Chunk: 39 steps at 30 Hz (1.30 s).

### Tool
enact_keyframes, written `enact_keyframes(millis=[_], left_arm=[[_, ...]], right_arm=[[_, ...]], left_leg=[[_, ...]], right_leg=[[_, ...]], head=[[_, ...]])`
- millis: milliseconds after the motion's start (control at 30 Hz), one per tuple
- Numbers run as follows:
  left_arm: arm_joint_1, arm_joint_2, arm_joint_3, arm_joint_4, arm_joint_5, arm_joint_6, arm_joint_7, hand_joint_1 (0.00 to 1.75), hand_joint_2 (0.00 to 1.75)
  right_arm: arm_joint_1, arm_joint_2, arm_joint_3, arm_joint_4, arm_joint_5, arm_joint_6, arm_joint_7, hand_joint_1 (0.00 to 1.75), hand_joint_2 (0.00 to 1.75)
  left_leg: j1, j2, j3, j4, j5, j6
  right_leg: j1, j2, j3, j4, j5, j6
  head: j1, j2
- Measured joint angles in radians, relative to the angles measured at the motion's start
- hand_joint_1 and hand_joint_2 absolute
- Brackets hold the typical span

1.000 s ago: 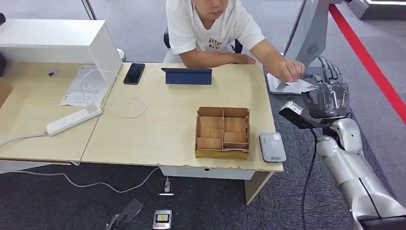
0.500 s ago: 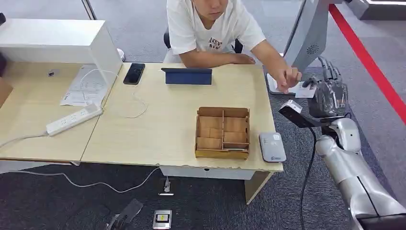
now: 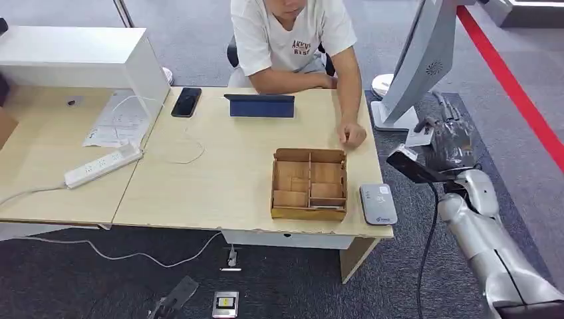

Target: Pass the card to the sensor for recognition and then transmit it.

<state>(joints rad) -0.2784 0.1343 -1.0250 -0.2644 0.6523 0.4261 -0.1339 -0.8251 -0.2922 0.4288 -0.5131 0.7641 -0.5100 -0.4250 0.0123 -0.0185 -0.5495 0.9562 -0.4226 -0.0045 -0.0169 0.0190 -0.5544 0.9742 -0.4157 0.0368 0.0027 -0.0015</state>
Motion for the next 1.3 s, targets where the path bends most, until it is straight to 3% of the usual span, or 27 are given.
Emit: enact_keyframes(millis=[367,1300], left_arm=[[-0.001,0.0,0.002,0.001,0.005,-0.008,0.01,0.0,0.0],[0.045,-0.002,0.028,0.002,0.056,0.008,-0.018,0.0,0.0]], right_arm=[[0.07,-0.016,0.017,-0.019,-0.001,0.126,0.023,1.75,1.75],[0.123,0.074,0.13,-0.019,0.031,0.199,0.066,1.75,1.75]], left_leg=[[0.0,0.0,0.0,0.0,0.0,0.0],[0.0,0.0,-0.001,0.0,0.0,0.0]], right_leg=[[0.0,0.0,0.0,0.0,0.0,0.0],[0.0,0.0,-0.001,0.0,0.0,0.0]], head=[[0.0,0.0],[0.0,0.0]])
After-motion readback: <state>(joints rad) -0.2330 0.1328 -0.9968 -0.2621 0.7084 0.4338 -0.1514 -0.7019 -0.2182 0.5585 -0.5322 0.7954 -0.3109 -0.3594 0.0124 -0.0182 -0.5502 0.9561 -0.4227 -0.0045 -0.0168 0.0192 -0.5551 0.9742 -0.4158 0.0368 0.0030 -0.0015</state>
